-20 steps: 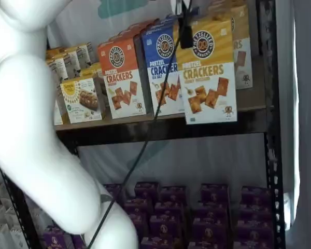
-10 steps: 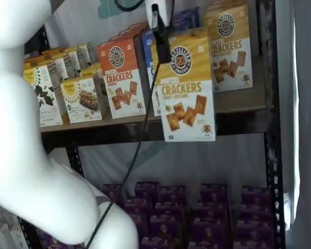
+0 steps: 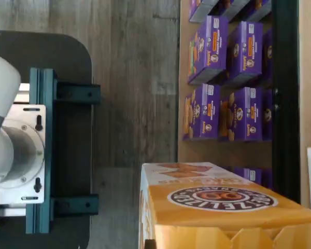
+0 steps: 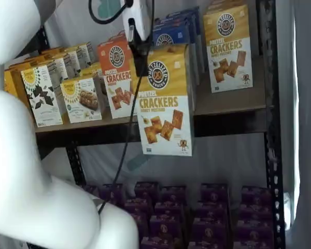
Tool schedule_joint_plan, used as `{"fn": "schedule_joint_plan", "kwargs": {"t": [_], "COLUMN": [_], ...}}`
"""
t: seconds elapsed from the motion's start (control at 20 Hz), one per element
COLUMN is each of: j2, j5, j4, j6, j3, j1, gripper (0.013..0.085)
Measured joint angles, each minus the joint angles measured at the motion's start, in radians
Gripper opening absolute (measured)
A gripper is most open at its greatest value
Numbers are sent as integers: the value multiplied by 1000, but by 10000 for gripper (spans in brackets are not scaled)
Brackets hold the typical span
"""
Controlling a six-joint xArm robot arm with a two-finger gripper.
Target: Retrieve the yellow and white box located on the top shelf, the sixth one from the left
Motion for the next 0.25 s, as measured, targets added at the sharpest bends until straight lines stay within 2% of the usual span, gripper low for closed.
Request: {"fn": "schedule_joint_plan", "kwargs": {"t": [0.25], "j2": [-16], "j5": [8], "j4": [3], "j6": [45], "j3": [12], "j1": [41], "gripper": [610]}}
